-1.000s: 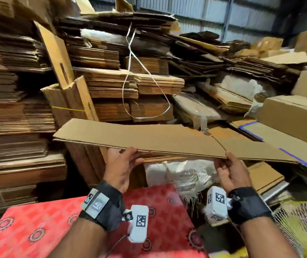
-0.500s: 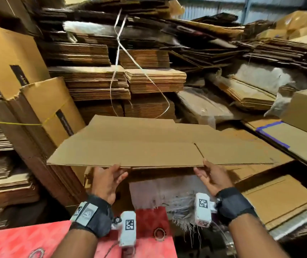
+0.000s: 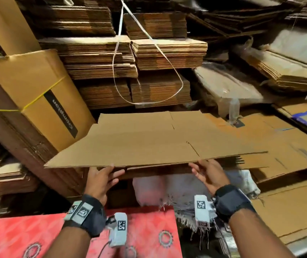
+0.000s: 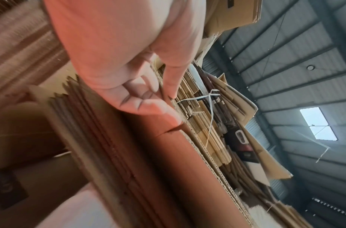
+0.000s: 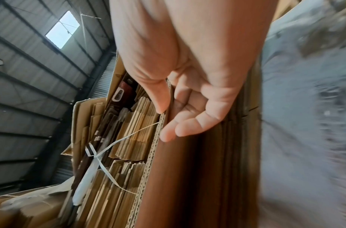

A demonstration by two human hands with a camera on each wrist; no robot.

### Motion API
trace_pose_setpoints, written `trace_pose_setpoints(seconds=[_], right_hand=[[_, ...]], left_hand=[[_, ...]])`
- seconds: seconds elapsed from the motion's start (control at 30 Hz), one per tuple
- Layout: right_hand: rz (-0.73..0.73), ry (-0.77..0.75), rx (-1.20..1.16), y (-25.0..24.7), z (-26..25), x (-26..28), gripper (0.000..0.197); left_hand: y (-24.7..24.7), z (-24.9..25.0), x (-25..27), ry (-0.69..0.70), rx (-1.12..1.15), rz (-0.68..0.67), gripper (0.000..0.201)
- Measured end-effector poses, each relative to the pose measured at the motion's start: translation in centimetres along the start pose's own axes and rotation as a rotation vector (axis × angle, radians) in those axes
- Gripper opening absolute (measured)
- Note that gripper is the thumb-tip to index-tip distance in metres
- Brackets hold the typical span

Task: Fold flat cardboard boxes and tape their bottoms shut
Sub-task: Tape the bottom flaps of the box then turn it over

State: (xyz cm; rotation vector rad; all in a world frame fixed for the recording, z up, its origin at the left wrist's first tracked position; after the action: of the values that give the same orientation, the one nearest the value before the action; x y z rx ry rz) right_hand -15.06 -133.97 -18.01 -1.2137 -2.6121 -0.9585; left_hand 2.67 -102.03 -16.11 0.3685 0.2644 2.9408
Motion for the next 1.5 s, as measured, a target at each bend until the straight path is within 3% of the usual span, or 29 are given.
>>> trace_pose_setpoints(seconds=[0.2,0.27,0.37,0.47,0.5,0.57,0.63,0.67,0.73,0.83,0.93,1.27,1.37,1.5], right_hand=[[-0.058,-0.063,-0.027,2.2,-2.7,-3.8,0.016],[-0.009,-0.056,0.094,2.3,-2.7,-5.4,0.009],[0.050,-0.039,0.363,2.5,-1.6,-6.9,0.020],[-0.001,0.024,0.604,2.6,0.7,-7.4,0.019],[0.004,0.017,0.713,2.3,1.5,-7.7,0.017],[0.110,-0.126,1.049,1.3,2.1,-8.3,0.018],[0.170,-0.344,1.394,1.2,2.3,-8.3,0.031],[0.127,-0.436,1.538,1.5,2.9,-8.1,0.042],[-0.019,-0.525,1.805,2.0,5.2,-7.6,0.068],[-0.183,-0.464,2.066,0.8,9.5,-7.6,0.089],[-0.207,-0.438,2.104,-0.1,10.9,-8.2,0.085],[-0.229,-0.279,2.063,0.5,9.5,-9.6,0.089],[-0.252,-0.279,1.947,1.3,9.7,-7.2,0.089],[-0.297,-0.381,1.730,2.0,11.6,-0.3,0.084]], left_hand=[[2.5,3.4,-3.4,0.113,0.041,0.004,0.023],[2.9,3.1,-5.0,0.087,-0.016,0.013,0.020],[3.5,0.9,-6.2,0.001,-0.150,0.004,0.008],[3.5,-1.4,-6.7,-0.005,-0.210,-0.018,0.022],[3.3,-1.8,-7.2,0.069,-0.303,-0.017,0.024],[3.3,-1.9,-7.9,0.365,-0.740,-0.046,0.022],[3.7,-2.6,-7.8,0.644,-1.259,-0.064,0.028],[3.8,-3.4,-7.7,0.703,-1.443,-0.081,0.039],[3.5,-5.4,-7.4,0.742,-1.698,-0.134,0.066],[1.5,-8.9,-7.7,0.644,-1.863,-0.219,0.100],[0.4,-10.4,-8.2,0.599,-1.903,-0.228,0.109],[2.1,-10.2,-9.1,0.448,-1.776,-0.360,0.093],[2.3,-9.5,-7.2,0.460,-1.701,-0.365,0.090],[1.5,-9.4,-2.3,0.549,-1.486,-0.363,0.081]])
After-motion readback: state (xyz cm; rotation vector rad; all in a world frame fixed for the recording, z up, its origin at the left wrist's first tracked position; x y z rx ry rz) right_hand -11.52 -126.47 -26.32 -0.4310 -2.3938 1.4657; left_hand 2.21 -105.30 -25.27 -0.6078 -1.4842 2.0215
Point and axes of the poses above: each hand's wrist, its own x-axis away from the middle knuckle, its own y-axis out of the palm, z = x × y, the point moved 6 cm from there along -x, towards the middle knuckle, and after that the axes turned 3 degrees about -x, right-handed, at the moved point
